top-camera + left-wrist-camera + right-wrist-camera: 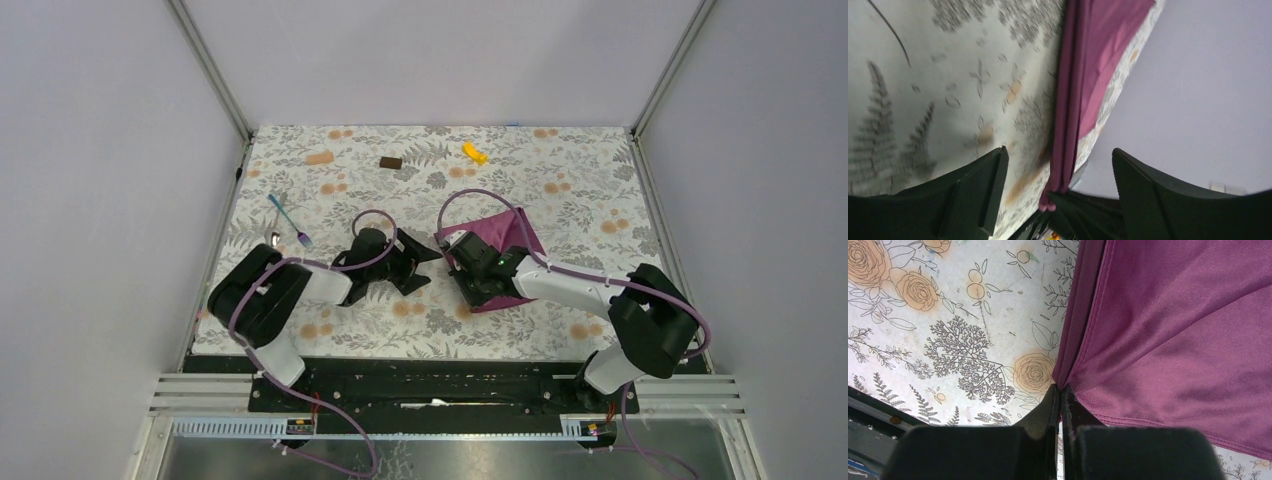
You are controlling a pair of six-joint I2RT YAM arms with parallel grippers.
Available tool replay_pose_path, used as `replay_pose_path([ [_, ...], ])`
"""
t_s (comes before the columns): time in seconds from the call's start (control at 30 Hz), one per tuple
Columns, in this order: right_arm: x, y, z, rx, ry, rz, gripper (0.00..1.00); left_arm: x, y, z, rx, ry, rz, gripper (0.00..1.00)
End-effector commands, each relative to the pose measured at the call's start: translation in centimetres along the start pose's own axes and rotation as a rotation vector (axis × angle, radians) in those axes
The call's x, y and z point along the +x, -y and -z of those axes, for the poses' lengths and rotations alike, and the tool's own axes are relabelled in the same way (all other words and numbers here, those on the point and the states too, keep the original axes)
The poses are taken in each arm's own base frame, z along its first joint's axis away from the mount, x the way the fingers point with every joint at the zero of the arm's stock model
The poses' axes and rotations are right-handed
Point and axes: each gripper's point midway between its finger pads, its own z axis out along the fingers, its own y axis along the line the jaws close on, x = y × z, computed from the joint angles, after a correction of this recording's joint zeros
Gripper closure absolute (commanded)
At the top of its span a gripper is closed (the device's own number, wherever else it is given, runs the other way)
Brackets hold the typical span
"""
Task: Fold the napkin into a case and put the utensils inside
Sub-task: Pick up the upper triangle-folded napkin from the center of the board.
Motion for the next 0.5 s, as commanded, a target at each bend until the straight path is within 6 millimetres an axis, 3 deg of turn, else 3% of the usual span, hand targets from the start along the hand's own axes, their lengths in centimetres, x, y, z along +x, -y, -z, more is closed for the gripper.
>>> replay_pose_path([
  [0.0, -1.3, 0.3, 0.8, 0.010, 0.064, -0.013, 1.00, -2.2, 3.1, -2.6, 0.084, 0.084, 0.046, 0.22],
  [0.07, -1.5, 0.4, 0.9, 0.010, 0.069, -0.015, 1.00, -3.1, 2.1, -3.6, 0.051, 0.117, 0.056, 0.28],
  [0.27, -1.5, 0.4, 0.9, -0.001, 0.073, -0.020, 1.00, -4.1, 1.3, -6.1, 0.027, 0.136, 0.054, 0.32],
  [0.47, -1.6, 0.4, 1.0, -0.009, 0.077, -0.024, 1.00, -5.5, -0.9, -7.2, -0.082, 0.197, 0.052, 0.46],
])
